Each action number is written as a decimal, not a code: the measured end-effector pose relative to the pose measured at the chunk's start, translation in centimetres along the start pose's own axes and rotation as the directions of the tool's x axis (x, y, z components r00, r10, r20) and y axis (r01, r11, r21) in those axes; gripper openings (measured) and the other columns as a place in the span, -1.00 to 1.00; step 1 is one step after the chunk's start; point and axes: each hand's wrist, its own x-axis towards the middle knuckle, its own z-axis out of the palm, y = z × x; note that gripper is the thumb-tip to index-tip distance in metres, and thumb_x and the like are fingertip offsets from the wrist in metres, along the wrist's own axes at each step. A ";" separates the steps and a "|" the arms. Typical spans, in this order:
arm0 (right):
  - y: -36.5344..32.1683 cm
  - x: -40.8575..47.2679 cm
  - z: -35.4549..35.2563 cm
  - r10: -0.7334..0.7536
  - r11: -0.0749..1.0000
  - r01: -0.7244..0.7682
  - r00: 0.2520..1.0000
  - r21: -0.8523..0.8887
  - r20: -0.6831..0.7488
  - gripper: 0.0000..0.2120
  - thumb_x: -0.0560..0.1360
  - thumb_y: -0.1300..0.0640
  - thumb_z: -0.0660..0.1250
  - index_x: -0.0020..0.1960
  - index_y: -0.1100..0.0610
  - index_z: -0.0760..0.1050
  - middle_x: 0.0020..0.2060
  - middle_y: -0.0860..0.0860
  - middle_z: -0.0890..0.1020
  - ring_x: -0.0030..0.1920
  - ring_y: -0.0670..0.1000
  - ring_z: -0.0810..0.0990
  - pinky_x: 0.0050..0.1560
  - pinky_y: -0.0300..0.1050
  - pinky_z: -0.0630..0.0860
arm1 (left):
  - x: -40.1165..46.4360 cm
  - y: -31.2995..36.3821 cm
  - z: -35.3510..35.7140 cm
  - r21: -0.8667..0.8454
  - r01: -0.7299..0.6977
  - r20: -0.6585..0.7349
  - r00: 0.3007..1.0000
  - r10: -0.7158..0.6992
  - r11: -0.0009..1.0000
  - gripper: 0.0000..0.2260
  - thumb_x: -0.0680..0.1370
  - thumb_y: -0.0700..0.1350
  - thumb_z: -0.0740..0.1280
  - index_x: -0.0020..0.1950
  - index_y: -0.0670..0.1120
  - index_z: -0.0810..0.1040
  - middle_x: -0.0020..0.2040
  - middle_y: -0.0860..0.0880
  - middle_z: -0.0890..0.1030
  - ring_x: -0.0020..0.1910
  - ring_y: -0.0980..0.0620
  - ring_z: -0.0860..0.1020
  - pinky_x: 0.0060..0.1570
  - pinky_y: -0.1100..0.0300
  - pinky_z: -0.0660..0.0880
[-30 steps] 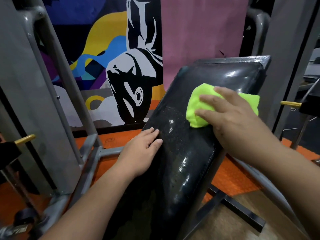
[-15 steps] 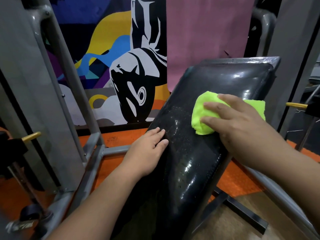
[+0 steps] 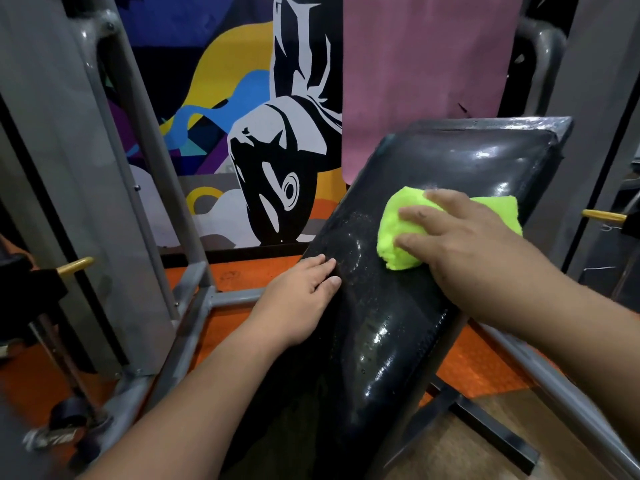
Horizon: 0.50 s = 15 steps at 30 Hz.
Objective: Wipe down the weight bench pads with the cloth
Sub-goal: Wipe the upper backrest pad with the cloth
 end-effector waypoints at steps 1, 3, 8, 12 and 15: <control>-0.4 0.2 0.3 -0.020 0.999 0.020 1.000 -0.028 0.012 -0.55 0.25 0.36 0.44 0.10 0.09 0.63 0.25 0.17 0.59 0.28 0.42 0.45 0.08 0.29 0.53 | 0.1 0.0 0.0 0.005 0.001 -0.004 1.000 -0.001 1.000 -0.57 0.68 0.11 0.16 0.57 0.11 0.32 0.59 0.15 0.25 0.56 0.15 0.18 0.49 0.19 0.10; -0.5 0.0 0.4 -0.092 0.995 0.092 0.995 -0.026 0.031 -0.52 0.22 0.36 0.47 0.12 0.08 0.63 0.25 0.15 0.59 0.27 0.40 0.47 0.11 0.26 0.54 | 0.1 -0.1 0.0 0.015 0.002 0.001 1.000 -0.002 1.000 -0.56 0.68 0.11 0.16 0.57 0.11 0.32 0.59 0.14 0.25 0.56 0.14 0.18 0.51 0.16 0.12; -0.4 0.8 0.1 -0.032 0.999 0.034 0.998 -0.036 0.047 -0.54 0.21 0.35 0.48 0.08 0.07 0.64 0.21 0.15 0.60 0.25 0.39 0.47 0.07 0.24 0.55 | 0.0 0.0 0.1 0.030 -0.014 -0.006 1.000 0.014 0.999 -0.56 0.68 0.11 0.16 0.57 0.11 0.31 0.59 0.14 0.25 0.56 0.14 0.18 0.47 0.20 0.12; 0.5 0.9 0.1 -0.095 0.995 0.095 0.995 -0.002 0.037 -0.57 0.21 0.36 0.47 0.04 0.07 0.66 0.19 0.14 0.62 0.20 0.39 0.52 0.09 0.19 0.57 | -0.2 -0.2 0.1 0.026 -0.017 0.005 1.000 0.017 1.000 -0.56 0.68 0.11 0.17 0.57 0.12 0.31 0.59 0.16 0.24 0.56 0.15 0.18 0.48 0.20 0.13; -0.1 2.3 0.1 -0.019 0.998 0.025 0.996 -0.065 0.086 -0.62 0.23 0.30 0.46 0.01 0.02 0.65 0.17 0.11 0.62 0.21 0.37 0.49 0.02 0.18 0.57 | 0.0 -0.4 0.2 0.015 -0.015 -0.007 1.000 0.015 1.000 -0.57 0.68 0.10 0.17 0.57 0.11 0.32 0.59 0.16 0.25 0.56 0.14 0.19 0.48 0.18 0.15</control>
